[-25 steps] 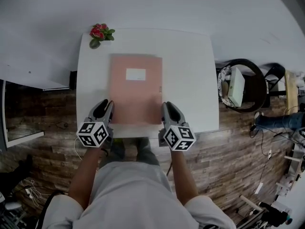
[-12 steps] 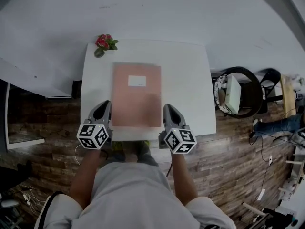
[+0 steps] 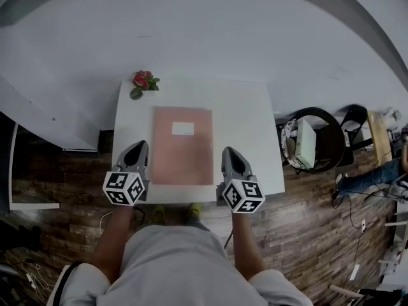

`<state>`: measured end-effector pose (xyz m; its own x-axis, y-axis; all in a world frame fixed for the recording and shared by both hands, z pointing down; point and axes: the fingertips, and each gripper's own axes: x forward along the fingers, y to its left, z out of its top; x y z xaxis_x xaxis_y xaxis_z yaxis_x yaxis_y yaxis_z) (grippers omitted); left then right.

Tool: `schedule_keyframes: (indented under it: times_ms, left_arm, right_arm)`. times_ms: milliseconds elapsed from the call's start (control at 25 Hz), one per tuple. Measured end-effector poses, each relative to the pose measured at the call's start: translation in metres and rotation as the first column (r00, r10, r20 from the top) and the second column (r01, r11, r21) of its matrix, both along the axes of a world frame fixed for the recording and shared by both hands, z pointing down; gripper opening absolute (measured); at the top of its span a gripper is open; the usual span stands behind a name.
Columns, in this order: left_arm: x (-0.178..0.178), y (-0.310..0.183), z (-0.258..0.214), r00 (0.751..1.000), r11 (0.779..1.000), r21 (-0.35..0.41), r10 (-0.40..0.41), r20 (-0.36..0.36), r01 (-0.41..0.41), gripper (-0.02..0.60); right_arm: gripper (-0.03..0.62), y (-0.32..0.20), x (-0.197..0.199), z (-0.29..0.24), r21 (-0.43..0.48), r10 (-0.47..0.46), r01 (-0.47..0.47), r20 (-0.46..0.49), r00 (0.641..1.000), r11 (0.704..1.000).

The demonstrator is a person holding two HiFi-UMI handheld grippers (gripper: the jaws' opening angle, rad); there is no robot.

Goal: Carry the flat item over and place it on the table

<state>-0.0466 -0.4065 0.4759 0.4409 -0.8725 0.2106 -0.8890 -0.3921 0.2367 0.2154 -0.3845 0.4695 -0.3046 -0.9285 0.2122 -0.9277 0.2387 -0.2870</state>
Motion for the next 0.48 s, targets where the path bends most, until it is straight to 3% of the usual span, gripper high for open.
schedule_keyframes:
  times_ms: [480]
  left_arm:
    - [-0.013, -0.025, -0.064, 1.000, 0.991, 0.133, -0.008, 0.020, 0.006, 0.006]
  right_arm:
    - [0.003, -0.016, 0.016, -0.055, 0.113, 0.032, -0.023, -0.076, 0.997, 0.993]
